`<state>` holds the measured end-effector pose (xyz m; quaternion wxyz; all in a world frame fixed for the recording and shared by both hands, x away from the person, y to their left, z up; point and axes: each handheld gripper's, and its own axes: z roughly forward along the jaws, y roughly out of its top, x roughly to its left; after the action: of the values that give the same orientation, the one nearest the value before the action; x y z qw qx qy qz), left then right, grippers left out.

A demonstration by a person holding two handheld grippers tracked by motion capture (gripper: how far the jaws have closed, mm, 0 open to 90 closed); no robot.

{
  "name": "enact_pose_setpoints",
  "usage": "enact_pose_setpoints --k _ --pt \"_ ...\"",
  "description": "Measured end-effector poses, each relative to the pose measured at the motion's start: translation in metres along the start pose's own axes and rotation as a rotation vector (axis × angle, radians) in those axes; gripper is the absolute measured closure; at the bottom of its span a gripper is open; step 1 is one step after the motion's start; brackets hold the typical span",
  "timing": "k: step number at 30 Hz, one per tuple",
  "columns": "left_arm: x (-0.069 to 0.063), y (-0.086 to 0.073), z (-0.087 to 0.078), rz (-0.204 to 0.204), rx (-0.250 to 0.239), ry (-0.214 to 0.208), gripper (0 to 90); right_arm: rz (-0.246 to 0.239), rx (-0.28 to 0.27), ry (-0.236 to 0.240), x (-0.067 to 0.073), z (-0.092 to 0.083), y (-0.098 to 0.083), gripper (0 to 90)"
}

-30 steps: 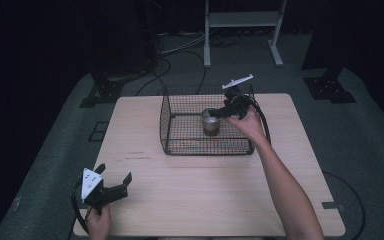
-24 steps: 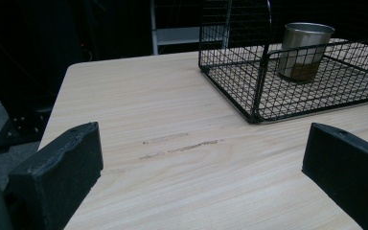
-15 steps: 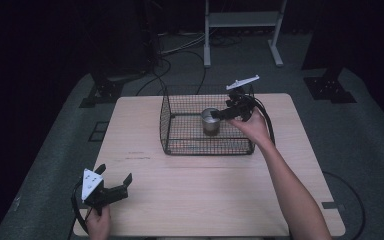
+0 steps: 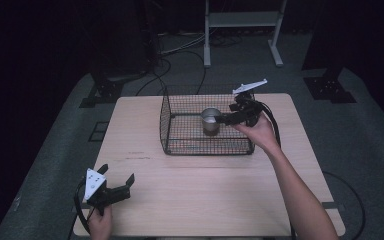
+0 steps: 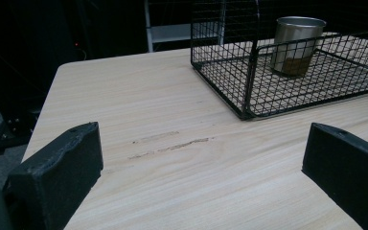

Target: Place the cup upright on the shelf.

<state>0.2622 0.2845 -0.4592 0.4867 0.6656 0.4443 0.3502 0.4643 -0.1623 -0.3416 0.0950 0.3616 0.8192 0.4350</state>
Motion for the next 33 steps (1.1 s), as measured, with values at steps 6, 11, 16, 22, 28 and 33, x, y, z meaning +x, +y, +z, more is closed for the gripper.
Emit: enact_pose_setpoints --k 6,11,16,22,28,33 --pt "0.002 0.000 -0.001 -0.005 -0.003 0.001 0.0 -0.021 0.019 0.001 0.002 -0.005 -0.010 13.1" --pt "0.002 0.000 0.001 -0.001 0.001 -0.001 0.0 -0.024 0.007 0.004 0.003 -0.013 -0.016 13.1" --pt "0.000 0.000 0.001 0.004 0.002 -0.003 0.0 -0.029 -0.007 0.013 0.007 -0.021 -0.023 13.0" --pt "0.001 0.000 0.001 0.004 0.002 0.000 0.0 -0.049 0.004 0.030 0.016 -0.024 -0.030 12.7" --pt "0.002 0.000 0.001 -0.002 -0.003 -0.003 0.0 -0.069 -0.003 0.039 0.022 -0.030 -0.036 12.7" --pt "0.002 0.000 0.000 -0.006 -0.006 -0.001 0.0 -0.062 0.001 0.036 0.020 -0.038 -0.046 12.7"
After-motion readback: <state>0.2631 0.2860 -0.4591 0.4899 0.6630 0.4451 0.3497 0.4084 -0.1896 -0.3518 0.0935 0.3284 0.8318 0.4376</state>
